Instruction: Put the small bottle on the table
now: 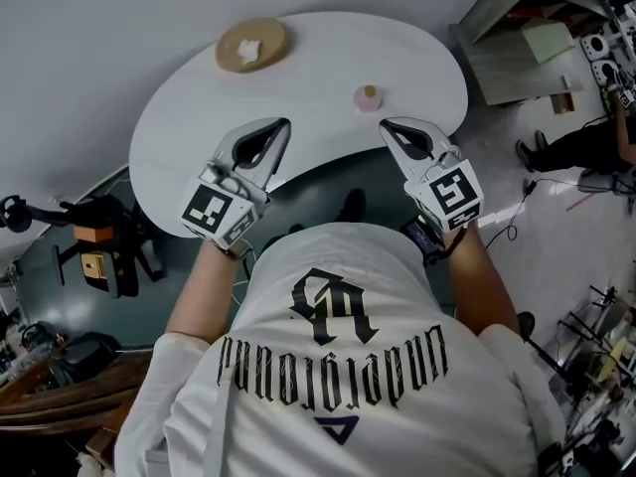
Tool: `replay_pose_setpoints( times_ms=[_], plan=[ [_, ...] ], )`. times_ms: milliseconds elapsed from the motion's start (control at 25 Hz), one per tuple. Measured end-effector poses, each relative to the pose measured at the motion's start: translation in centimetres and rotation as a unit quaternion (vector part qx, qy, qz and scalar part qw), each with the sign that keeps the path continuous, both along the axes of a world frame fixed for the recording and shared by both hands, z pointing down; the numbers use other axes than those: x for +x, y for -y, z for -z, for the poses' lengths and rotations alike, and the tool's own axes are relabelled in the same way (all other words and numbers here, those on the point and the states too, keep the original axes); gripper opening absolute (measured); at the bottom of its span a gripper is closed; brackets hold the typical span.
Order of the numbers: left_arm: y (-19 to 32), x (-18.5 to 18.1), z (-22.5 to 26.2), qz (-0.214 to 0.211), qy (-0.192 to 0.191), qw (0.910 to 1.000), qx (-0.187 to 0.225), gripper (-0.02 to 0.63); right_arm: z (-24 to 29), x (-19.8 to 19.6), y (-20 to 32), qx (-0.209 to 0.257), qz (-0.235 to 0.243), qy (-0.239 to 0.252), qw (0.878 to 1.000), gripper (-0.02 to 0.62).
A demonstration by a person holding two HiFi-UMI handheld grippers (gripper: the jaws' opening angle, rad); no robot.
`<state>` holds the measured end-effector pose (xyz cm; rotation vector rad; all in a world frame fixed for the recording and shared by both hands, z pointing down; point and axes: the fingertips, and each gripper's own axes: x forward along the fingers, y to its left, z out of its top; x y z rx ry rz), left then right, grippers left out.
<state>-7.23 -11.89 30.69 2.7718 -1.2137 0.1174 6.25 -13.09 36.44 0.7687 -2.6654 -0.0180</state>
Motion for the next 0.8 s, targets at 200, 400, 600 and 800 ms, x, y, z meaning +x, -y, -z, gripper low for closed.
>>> replay_pose_setpoints(
  times_ms=[200, 400, 600, 800],
  plan=[
    [-4.3, -3.1, 0.3, -0.017, -0.004, 0.9998, -0.004, 0.006, 0.7, -2.9, -4.2, -0.006, -0.019, 0.011, 1.0, 0.002],
    [-9.7, -7.1, -0.7, -0.022, -0.008, 0.9996, -0.014, 0.006, 0.3, -5.8, -9.4, -0.012, -0.04, 0.019, 0.999, 0.002],
    [-13.9, -9.9, -1.7, -0.036, -0.012, 0.9991, -0.017, 0.006, 0.0, -8.2, -14.0, -0.018, -0.065, 0.031, 0.997, 0.002],
    [-16.8, -10.5, -1.6, -0.059, -0.019, 0.9979, -0.018, 0.006, 0.1, -8.9, -17.9, -0.021, -0.087, 0.029, 0.996, 0.002]
  ],
)
